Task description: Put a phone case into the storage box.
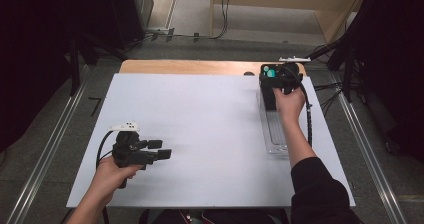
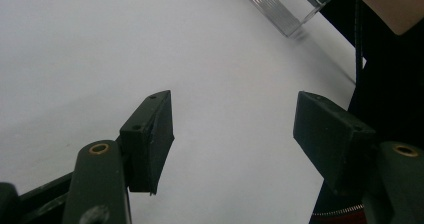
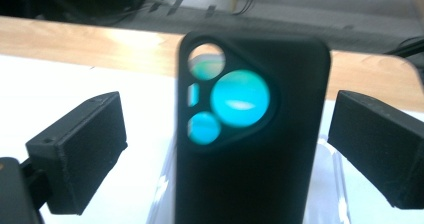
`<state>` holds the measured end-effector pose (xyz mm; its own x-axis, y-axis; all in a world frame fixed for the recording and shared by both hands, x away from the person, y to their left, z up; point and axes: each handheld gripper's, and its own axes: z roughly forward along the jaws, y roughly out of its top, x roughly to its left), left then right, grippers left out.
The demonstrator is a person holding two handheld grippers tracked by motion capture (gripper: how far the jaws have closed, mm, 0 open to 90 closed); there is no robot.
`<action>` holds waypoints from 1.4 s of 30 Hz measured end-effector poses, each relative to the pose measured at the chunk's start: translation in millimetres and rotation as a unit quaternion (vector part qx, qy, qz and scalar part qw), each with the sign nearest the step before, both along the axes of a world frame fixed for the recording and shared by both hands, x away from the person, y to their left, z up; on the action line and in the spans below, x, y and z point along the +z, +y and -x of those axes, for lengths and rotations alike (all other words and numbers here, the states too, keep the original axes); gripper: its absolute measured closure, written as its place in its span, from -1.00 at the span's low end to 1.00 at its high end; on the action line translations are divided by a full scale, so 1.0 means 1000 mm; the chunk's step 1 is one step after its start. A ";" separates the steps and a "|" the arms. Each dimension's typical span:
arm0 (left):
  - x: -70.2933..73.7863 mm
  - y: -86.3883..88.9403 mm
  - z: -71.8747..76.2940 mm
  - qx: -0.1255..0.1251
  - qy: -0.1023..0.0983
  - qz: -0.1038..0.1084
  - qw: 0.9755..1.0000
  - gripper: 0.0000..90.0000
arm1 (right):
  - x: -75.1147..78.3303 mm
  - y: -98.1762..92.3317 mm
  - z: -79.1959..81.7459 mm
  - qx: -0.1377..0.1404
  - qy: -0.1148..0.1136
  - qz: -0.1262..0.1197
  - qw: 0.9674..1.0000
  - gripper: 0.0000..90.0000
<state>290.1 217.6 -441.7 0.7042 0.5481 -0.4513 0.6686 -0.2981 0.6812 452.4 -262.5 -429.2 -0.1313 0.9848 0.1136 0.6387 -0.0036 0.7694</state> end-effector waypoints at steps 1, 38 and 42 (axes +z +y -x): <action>0.000 0.000 0.000 0.001 0.002 0.003 1.000 -0.27 | 0.002 0.000 0.002 0.007 0.010 -0.010 1.000 -0.98; 0.003 0.001 -0.001 -0.005 -0.004 0.001 1.000 -0.28 | 0.015 0.053 0.121 0.247 0.050 -0.051 0.966 -0.50; 0.003 -0.002 0.000 -0.009 -0.007 0.000 1.000 -0.28 | 0.013 0.053 0.132 0.262 0.054 -0.058 0.962 -0.50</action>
<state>290.2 216.1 -438.4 0.7207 0.5347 -0.4412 0.6529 -0.3095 0.6913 320.2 -209.0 -416.4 -0.5878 0.7663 0.2594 0.6522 0.2592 0.7124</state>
